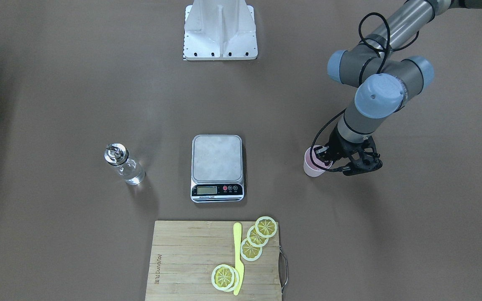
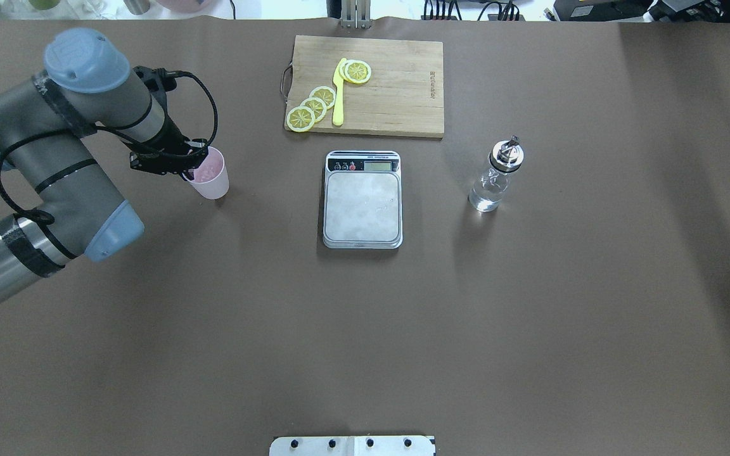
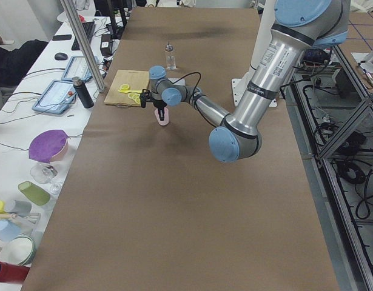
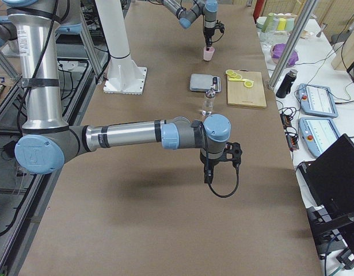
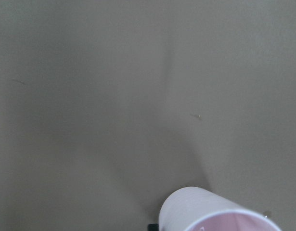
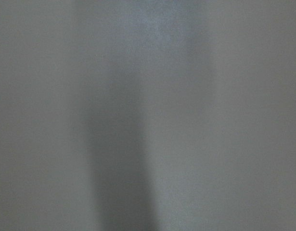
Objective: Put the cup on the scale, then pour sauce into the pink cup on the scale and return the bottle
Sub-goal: 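Place the pink cup onto the scale and release with the left gripper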
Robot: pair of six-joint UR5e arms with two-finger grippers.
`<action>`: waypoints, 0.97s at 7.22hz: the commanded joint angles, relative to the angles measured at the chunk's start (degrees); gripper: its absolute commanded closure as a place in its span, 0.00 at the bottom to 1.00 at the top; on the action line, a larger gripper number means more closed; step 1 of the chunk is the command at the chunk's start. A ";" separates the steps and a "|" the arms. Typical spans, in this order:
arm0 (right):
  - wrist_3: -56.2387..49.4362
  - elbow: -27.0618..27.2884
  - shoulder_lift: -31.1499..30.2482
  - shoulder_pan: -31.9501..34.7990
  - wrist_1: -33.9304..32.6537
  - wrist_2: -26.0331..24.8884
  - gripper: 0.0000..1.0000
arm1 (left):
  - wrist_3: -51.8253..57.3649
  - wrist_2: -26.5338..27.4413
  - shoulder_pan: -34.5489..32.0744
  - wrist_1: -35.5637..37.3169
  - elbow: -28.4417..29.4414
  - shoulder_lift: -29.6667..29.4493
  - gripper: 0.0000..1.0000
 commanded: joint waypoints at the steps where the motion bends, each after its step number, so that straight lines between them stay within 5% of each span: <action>1: 0.00 0.03 0.10 0.07 0.00 0.09 0.00 | -4.59 -3.48 -2.45 1.38 -1.35 -2.10 1.00; 3: 0.00 0.03 0.53 -0.01 -0.26 0.18 0.00 | -17.92 -2.97 1.82 1.48 -0.56 -9.03 1.00; 5: 0.09 0.03 0.97 -0.01 -0.44 0.18 0.00 | -25.52 1.05 6.22 2.61 7.83 -20.61 1.00; 7: 0.00 0.03 0.97 -0.01 -0.44 0.35 0.00 | -26.87 6.60 11.25 3.32 10.86 -23.65 1.00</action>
